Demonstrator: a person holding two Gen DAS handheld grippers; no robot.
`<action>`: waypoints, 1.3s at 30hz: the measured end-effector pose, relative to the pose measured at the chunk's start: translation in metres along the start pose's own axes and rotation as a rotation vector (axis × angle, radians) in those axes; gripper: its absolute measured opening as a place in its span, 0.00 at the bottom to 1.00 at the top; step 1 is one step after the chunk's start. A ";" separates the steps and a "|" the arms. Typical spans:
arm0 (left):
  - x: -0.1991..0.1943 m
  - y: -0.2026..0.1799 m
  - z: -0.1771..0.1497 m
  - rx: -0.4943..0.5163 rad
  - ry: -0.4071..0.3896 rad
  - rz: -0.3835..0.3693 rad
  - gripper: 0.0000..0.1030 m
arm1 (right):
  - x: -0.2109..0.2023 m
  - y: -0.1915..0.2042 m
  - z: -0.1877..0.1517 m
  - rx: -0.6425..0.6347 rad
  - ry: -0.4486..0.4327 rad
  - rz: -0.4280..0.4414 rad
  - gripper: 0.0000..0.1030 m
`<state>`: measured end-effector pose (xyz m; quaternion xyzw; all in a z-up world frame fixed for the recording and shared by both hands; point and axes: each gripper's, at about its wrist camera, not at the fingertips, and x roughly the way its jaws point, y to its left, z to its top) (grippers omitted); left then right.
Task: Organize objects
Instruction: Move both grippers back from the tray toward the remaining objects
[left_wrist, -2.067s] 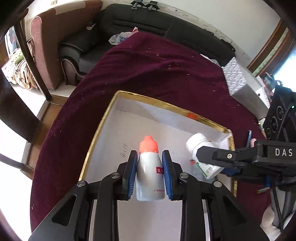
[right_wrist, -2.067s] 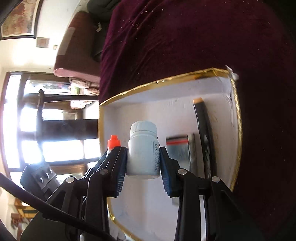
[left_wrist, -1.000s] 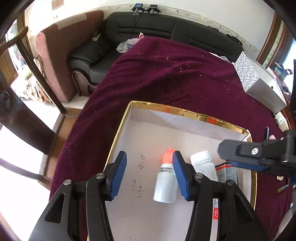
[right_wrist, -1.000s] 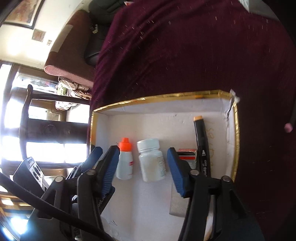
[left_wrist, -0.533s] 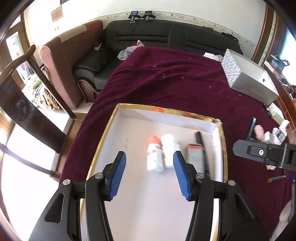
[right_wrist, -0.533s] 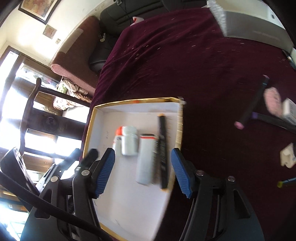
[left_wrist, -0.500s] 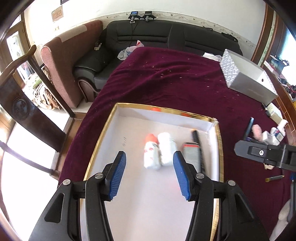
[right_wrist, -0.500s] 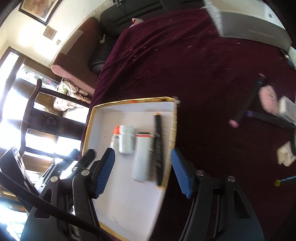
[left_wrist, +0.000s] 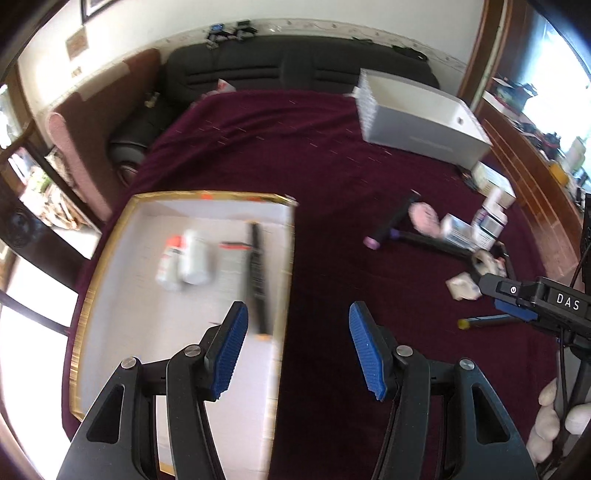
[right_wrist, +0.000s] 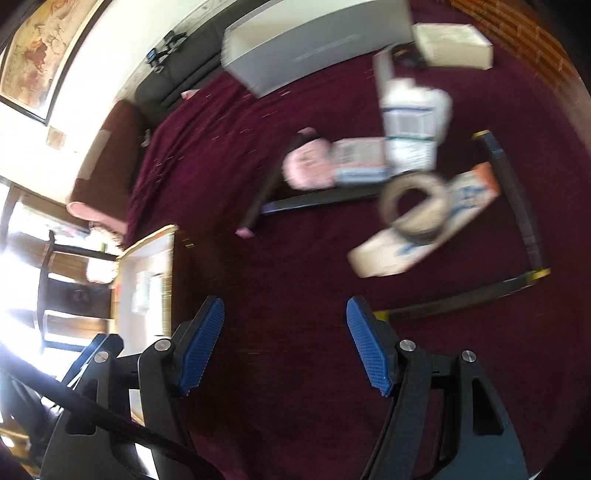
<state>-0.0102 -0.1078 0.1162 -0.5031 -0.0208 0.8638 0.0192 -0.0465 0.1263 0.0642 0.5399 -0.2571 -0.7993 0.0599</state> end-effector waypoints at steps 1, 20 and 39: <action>0.003 -0.006 -0.001 0.002 0.009 -0.015 0.49 | -0.005 -0.007 0.001 0.000 -0.011 -0.012 0.67; 0.072 -0.150 -0.005 0.336 0.066 -0.250 0.49 | -0.059 -0.160 -0.007 0.267 -0.076 -0.142 0.67; 0.146 -0.215 0.038 0.262 0.191 -0.313 0.08 | -0.078 -0.198 -0.024 0.314 -0.078 -0.189 0.67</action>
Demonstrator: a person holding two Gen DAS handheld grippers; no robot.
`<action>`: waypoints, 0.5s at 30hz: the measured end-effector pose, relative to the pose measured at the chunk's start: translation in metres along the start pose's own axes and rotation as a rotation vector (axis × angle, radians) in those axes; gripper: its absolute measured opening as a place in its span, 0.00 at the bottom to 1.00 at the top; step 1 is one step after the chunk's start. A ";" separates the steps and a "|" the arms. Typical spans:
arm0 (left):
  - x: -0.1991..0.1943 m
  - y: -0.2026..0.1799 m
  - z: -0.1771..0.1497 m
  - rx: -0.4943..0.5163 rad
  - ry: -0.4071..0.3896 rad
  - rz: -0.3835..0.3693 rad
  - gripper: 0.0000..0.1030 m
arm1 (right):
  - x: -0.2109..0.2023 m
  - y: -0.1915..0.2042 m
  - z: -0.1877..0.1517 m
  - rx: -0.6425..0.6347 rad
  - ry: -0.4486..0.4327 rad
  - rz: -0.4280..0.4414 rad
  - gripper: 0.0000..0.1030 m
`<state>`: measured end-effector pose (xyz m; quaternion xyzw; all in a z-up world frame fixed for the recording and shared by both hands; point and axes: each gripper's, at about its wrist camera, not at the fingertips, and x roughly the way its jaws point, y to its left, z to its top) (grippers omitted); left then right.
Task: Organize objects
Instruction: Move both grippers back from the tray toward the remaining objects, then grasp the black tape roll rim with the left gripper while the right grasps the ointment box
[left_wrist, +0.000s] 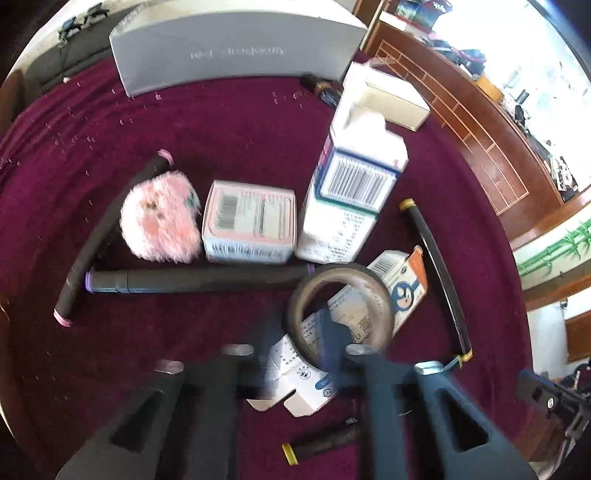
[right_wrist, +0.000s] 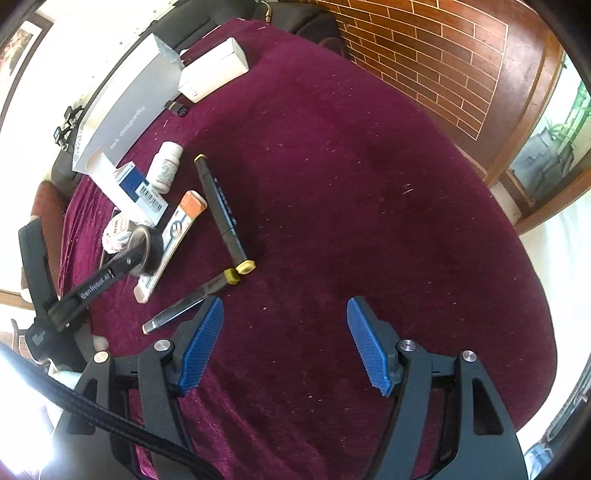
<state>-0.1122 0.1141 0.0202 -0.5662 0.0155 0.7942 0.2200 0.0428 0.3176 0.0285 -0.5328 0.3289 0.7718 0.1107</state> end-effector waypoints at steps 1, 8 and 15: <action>-0.004 0.001 -0.002 0.001 -0.007 -0.005 0.08 | 0.000 0.000 0.002 -0.001 -0.001 -0.005 0.67; -0.059 0.041 -0.039 -0.071 -0.052 -0.056 0.08 | 0.011 0.014 0.008 -0.036 0.013 -0.004 0.67; -0.096 0.087 -0.103 -0.130 -0.041 -0.020 0.08 | 0.023 0.051 0.010 -0.137 0.038 0.017 0.67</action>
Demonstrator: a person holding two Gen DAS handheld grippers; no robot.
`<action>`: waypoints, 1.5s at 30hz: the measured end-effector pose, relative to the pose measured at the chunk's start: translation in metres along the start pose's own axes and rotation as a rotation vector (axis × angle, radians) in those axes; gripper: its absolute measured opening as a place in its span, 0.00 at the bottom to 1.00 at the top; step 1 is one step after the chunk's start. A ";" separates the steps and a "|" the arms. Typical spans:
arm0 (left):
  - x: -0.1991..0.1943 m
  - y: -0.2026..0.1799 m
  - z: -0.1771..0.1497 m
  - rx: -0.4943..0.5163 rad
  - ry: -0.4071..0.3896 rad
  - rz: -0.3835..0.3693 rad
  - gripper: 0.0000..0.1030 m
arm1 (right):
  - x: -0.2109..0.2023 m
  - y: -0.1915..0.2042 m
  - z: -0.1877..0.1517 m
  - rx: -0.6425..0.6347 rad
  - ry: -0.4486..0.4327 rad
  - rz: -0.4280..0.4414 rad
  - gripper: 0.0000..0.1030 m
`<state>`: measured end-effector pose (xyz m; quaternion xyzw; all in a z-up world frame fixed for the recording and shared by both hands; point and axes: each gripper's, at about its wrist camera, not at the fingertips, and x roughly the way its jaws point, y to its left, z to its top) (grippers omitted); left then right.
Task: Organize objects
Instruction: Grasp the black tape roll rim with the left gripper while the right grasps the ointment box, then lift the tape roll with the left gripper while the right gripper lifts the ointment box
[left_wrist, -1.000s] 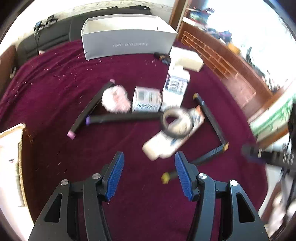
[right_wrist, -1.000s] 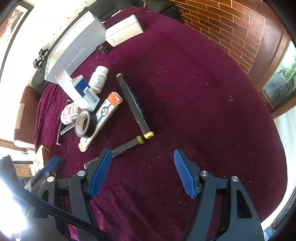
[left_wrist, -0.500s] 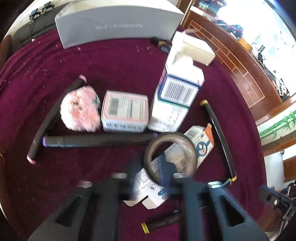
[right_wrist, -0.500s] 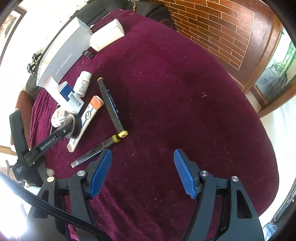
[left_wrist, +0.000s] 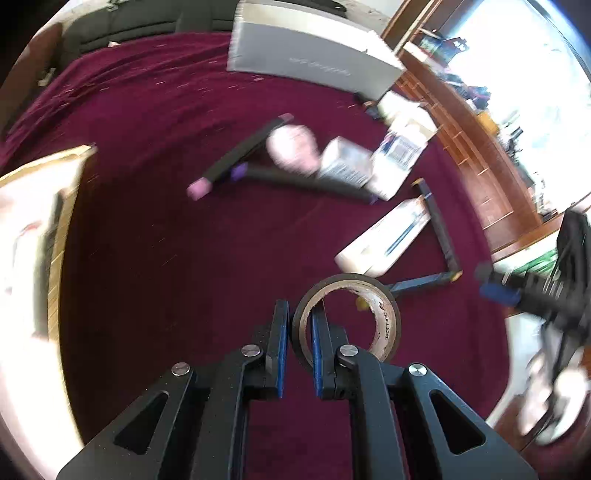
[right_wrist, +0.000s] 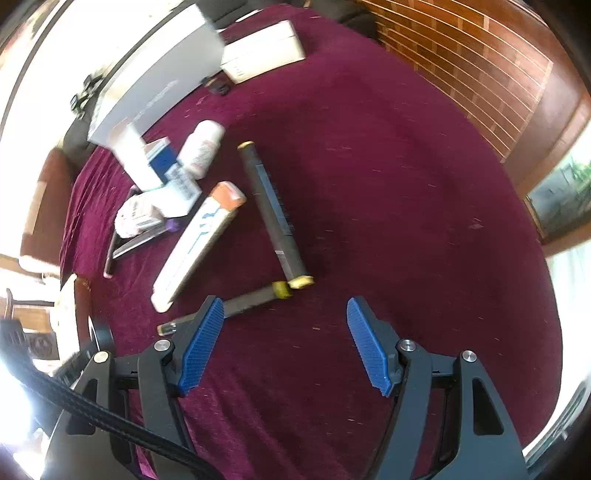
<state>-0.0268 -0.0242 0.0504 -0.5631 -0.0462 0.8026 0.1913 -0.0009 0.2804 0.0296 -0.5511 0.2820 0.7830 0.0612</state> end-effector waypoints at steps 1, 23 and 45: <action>-0.002 0.007 -0.010 -0.008 0.007 0.019 0.08 | 0.002 0.006 0.000 -0.013 0.006 0.006 0.67; -0.002 0.040 -0.064 -0.103 -0.038 0.139 0.09 | 0.082 0.097 0.025 0.012 0.077 -0.023 0.67; 0.001 0.038 -0.054 -0.097 -0.039 0.135 0.14 | 0.081 0.127 -0.032 -0.243 0.206 -0.006 0.32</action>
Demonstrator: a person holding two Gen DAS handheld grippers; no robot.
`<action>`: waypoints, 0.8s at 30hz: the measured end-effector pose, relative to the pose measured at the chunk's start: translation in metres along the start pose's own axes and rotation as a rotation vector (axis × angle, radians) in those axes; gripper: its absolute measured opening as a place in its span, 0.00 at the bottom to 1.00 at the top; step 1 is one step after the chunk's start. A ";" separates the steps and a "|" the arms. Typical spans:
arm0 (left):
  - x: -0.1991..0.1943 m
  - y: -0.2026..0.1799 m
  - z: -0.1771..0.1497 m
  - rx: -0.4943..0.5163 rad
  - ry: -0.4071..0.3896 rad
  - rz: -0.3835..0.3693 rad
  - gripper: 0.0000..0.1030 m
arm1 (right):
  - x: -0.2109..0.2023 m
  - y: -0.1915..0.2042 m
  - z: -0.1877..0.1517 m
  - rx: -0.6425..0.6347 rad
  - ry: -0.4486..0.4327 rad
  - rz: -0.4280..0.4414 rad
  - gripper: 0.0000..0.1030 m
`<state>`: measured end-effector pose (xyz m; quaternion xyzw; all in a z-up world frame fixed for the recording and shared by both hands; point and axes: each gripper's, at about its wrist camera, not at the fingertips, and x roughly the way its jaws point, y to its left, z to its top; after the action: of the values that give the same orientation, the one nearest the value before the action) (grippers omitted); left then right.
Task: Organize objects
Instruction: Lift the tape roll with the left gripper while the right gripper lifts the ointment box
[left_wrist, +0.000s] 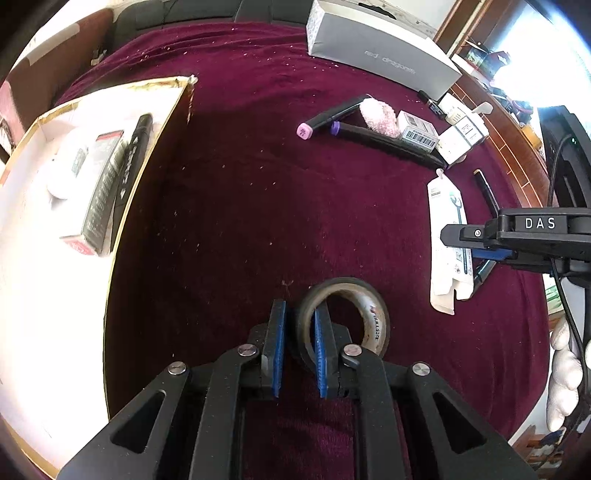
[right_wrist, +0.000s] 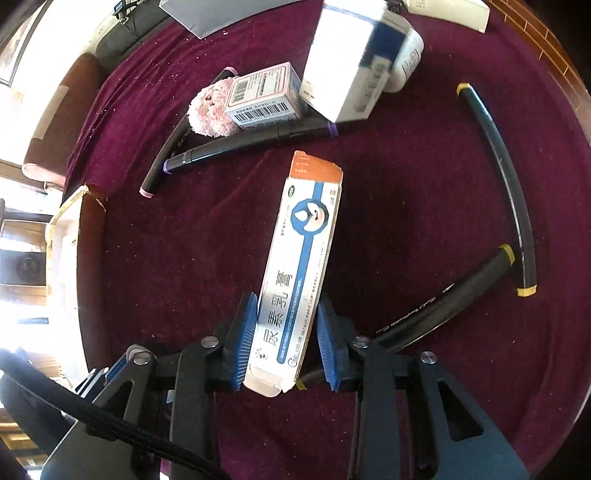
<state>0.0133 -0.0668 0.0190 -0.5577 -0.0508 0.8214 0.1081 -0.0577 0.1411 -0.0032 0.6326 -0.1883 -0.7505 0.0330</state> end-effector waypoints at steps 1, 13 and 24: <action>0.001 -0.003 0.001 0.012 -0.005 0.006 0.15 | 0.000 0.002 0.000 -0.005 -0.004 -0.008 0.34; 0.002 -0.016 0.004 0.072 -0.039 0.001 0.06 | 0.005 0.028 0.000 -0.103 -0.067 -0.210 0.49; -0.036 0.007 0.004 -0.028 -0.100 -0.024 0.06 | -0.005 0.003 -0.002 -0.033 -0.049 0.021 0.22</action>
<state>0.0217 -0.0821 0.0514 -0.5168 -0.0745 0.8460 0.1076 -0.0553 0.1388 0.0019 0.6113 -0.1831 -0.7685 0.0466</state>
